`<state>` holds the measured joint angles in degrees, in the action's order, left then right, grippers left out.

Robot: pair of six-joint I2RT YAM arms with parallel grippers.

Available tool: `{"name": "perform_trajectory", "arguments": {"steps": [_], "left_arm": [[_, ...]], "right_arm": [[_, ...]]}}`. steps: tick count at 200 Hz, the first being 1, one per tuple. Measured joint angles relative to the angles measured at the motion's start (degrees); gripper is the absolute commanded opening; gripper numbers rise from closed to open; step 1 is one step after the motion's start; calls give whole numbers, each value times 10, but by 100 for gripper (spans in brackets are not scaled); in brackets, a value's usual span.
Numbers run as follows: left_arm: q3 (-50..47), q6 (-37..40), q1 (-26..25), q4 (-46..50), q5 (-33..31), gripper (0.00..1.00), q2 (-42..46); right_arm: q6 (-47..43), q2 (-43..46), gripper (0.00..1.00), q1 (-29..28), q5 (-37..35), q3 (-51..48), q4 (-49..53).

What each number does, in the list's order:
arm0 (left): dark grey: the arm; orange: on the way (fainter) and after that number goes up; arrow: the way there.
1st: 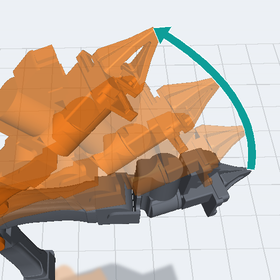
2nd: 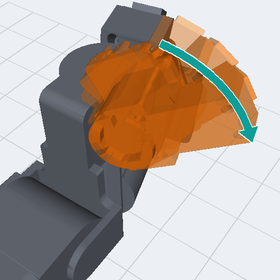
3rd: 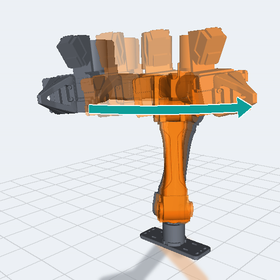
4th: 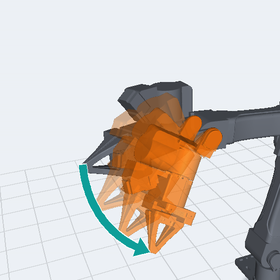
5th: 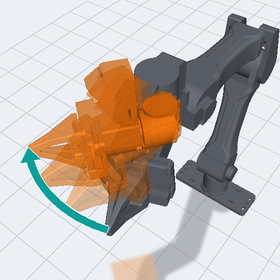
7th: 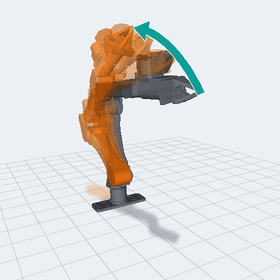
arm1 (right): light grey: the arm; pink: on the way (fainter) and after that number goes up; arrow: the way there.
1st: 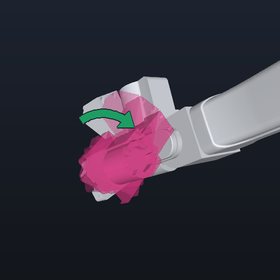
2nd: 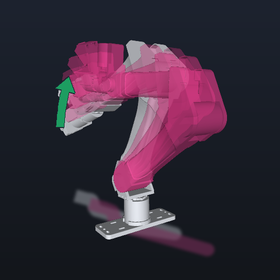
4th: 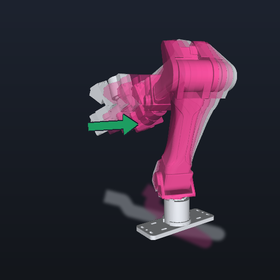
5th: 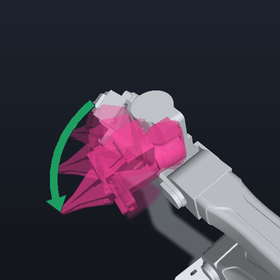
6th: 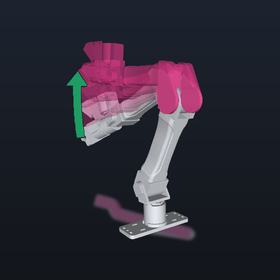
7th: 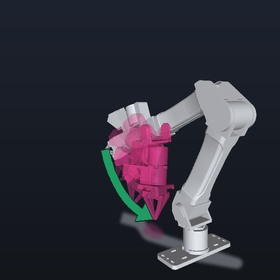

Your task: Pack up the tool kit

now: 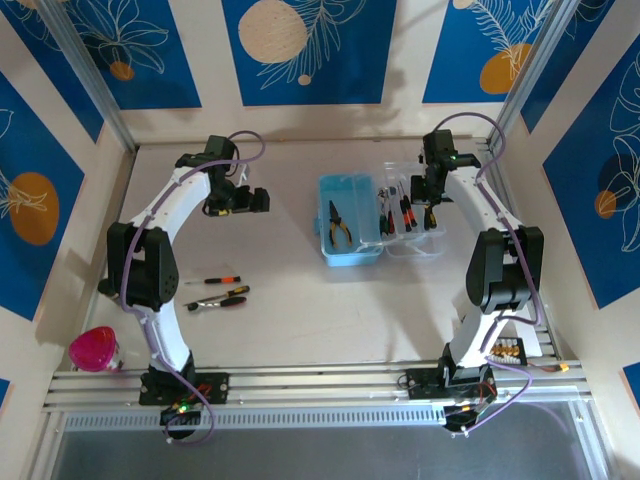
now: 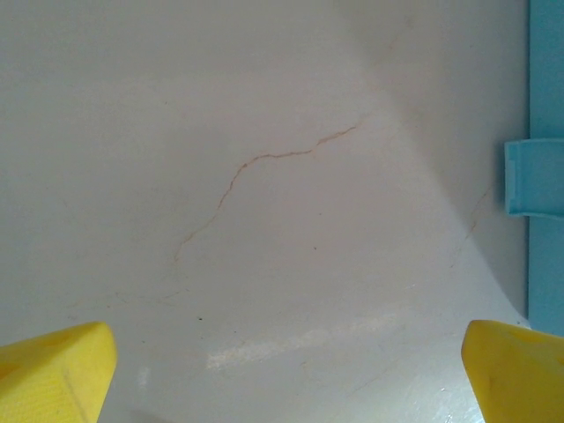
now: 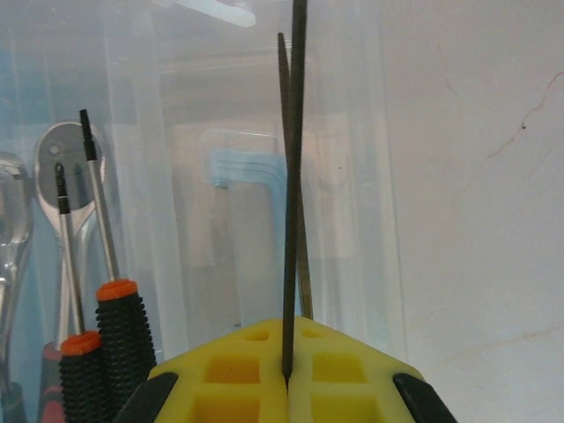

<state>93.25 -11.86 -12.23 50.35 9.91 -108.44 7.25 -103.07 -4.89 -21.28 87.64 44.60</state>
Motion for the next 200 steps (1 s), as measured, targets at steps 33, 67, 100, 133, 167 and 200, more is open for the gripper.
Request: {"name": "perform_trajectory", "arguments": {"steps": [33, 67, 100, 133, 167, 200], "left_arm": [[0, 0, 0, 0, 1, 100, 0], [0, 0, 0, 0, 2, 100, 0], [-5, 0, 0, -2, 5, 100, 0], [-23, -1, 0, -1, 5, 100, 0], [-40, 0, 0, -1, 5, 100, 9], [-52, -2, 0, 6, -10, 100, 37]], "right_arm": [[-15, -11, 0, -2, -6, 9, 0], [-34, -12, 4, -11, -2, 11, 0], [-42, -29, 14, -16, -2, 23, 0], [-45, -31, 25, -15, -11, 31, 2], [-49, -31, 35, -16, -20, 43, 16], [-53, -25, 82, -21, -23, 59, 35]]}}
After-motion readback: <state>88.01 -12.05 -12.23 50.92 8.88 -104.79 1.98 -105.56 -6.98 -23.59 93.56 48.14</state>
